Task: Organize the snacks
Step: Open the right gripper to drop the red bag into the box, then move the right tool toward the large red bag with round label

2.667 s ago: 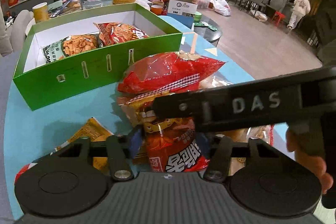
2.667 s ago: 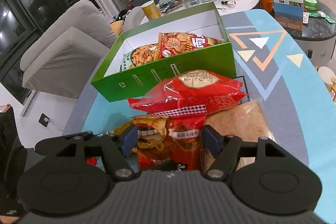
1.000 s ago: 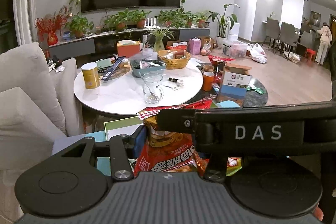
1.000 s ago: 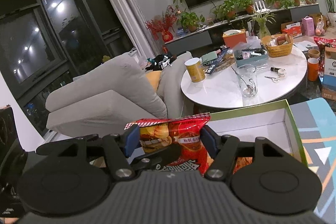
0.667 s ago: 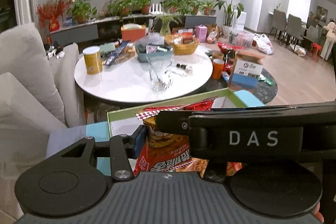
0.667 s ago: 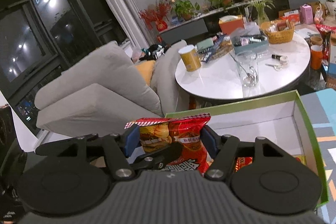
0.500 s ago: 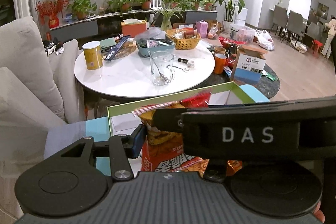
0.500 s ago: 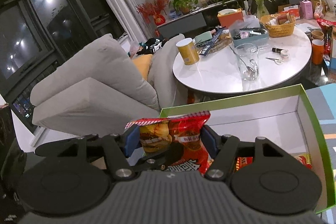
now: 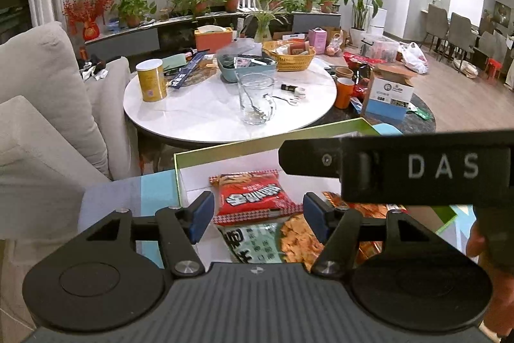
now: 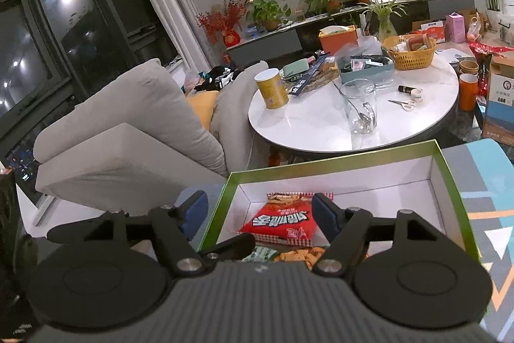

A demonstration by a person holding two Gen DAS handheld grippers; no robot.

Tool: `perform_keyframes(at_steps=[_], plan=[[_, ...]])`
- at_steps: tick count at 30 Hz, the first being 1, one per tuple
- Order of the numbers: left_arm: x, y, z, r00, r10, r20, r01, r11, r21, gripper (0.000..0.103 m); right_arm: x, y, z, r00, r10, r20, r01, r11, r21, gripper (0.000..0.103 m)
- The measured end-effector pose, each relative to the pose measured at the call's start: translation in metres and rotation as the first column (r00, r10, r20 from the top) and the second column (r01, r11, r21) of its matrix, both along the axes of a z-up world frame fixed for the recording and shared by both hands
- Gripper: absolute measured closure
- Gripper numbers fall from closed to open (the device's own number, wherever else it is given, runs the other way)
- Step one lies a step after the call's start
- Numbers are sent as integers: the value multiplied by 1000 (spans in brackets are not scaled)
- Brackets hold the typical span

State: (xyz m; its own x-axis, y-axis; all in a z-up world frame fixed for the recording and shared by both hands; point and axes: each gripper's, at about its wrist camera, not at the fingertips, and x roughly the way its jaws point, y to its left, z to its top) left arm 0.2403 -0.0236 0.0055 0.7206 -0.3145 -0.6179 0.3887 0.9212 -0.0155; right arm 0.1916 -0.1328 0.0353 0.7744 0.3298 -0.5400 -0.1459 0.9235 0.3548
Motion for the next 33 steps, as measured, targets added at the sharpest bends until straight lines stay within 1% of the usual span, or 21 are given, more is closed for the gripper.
perform_keyframes(at_steps=[3,7,11,18,23,33], plan=[[-11,-2,3,1000,-6,8,6,1000,2,44,-5,-3,3,1000,-4,-4,4,1000,2,41],[-27,-2,7,1000,-8,12,9,1000,-16,40,-18,-7,7,1000,1,-8,-1,1000,-6,41],[-44,-3,10,1000,-9,9,10,999,-33,40,-35,-12,8,1000,2,-19,-2,1000,-22,41],[-75,-10,13,999,-40,13,40,998,-45,39,-67,-20,8,1000,-7,-14,6,999,-46,41],[-96,-12,16,998,-55,22,56,997,-51,38,-88,-28,7,1000,-21,-11,20,999,-37,41],[-132,-13,17,998,-57,27,59,997,-52,36,-116,-40,2,999,-36,-11,36,999,-36,40]])
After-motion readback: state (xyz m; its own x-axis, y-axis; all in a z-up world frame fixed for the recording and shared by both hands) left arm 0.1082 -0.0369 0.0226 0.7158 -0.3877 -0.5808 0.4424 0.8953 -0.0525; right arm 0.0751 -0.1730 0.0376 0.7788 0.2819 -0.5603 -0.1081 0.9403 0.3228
